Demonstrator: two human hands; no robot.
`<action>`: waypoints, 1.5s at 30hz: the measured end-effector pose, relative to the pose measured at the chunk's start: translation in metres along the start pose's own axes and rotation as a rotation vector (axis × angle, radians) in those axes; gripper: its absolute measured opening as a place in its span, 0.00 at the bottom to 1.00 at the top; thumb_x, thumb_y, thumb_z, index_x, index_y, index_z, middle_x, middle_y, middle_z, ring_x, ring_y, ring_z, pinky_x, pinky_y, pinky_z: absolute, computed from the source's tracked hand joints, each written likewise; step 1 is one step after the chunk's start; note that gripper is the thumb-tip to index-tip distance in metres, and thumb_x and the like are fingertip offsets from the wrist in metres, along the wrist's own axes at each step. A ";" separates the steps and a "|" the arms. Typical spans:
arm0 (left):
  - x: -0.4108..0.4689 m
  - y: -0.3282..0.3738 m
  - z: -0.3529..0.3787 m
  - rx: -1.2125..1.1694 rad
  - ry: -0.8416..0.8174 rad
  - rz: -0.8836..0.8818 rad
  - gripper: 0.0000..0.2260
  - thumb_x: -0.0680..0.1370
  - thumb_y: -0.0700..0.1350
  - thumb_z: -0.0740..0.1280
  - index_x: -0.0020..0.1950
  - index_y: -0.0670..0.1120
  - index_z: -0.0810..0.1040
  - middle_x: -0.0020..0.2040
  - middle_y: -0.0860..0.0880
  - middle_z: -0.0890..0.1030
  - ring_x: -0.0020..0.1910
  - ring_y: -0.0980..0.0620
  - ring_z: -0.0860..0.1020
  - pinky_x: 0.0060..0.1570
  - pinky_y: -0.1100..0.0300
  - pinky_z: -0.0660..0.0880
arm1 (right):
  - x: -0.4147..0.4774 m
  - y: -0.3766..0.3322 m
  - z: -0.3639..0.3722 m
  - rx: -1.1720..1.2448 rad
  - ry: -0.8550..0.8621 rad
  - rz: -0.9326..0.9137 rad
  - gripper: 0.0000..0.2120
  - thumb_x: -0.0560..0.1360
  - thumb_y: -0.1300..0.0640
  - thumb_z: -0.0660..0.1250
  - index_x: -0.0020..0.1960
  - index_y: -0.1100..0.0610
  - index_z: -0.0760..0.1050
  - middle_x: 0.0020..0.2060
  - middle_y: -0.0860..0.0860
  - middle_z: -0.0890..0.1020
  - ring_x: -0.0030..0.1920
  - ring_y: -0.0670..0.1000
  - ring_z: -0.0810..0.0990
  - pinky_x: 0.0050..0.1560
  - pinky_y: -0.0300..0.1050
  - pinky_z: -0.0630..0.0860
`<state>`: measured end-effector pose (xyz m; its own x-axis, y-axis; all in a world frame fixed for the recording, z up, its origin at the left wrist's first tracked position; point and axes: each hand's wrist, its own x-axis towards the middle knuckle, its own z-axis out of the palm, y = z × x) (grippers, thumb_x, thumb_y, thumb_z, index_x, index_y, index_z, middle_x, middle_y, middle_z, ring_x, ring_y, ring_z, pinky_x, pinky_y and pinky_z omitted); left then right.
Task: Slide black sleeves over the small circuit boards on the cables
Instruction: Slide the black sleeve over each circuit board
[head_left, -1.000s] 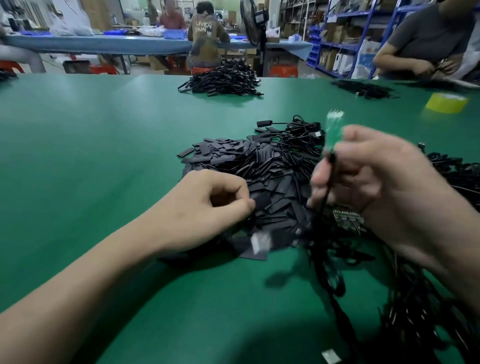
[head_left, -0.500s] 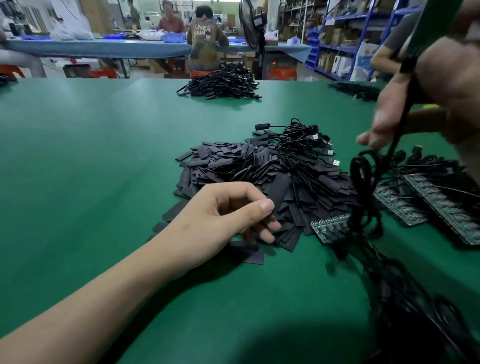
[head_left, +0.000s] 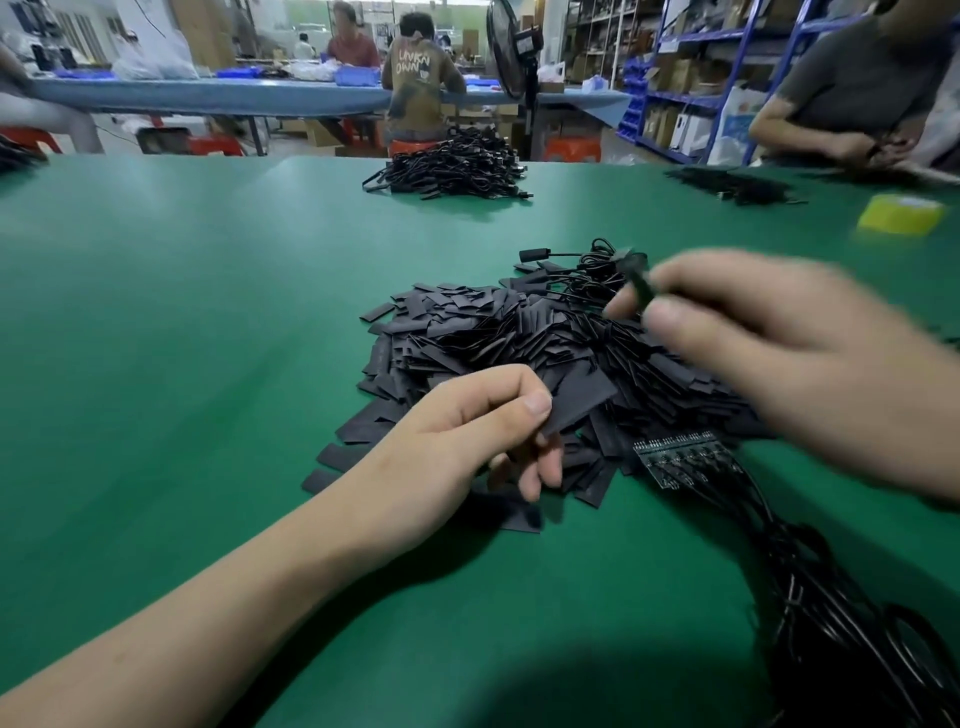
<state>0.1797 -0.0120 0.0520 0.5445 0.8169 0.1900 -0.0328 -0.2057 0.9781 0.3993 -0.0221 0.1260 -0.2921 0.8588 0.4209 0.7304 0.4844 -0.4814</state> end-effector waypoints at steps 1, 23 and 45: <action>0.000 -0.001 0.001 -0.012 -0.015 -0.006 0.11 0.83 0.45 0.58 0.41 0.45 0.70 0.37 0.47 0.80 0.34 0.52 0.74 0.37 0.62 0.69 | -0.003 0.002 0.009 -0.008 -0.088 0.006 0.21 0.76 0.34 0.56 0.53 0.47 0.79 0.44 0.43 0.84 0.45 0.43 0.81 0.49 0.55 0.78; 0.001 -0.011 0.002 0.607 0.457 0.296 0.08 0.70 0.51 0.79 0.48 0.55 0.87 0.40 0.58 0.86 0.35 0.56 0.83 0.39 0.62 0.79 | -0.018 0.043 0.041 0.630 -0.178 0.283 0.22 0.78 0.38 0.58 0.44 0.51 0.84 0.28 0.45 0.69 0.30 0.45 0.67 0.30 0.36 0.65; 0.003 -0.017 -0.005 0.492 0.443 0.203 0.05 0.71 0.54 0.76 0.45 0.56 0.87 0.38 0.55 0.86 0.35 0.51 0.84 0.36 0.55 0.79 | -0.026 0.045 0.046 0.266 -0.185 0.117 0.14 0.77 0.41 0.61 0.41 0.50 0.75 0.32 0.57 0.72 0.31 0.45 0.67 0.34 0.47 0.67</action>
<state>0.1776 -0.0031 0.0362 0.1709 0.8577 0.4849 0.3430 -0.5131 0.7868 0.4112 -0.0149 0.0586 -0.3407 0.9148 0.2167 0.5858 0.3869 -0.7122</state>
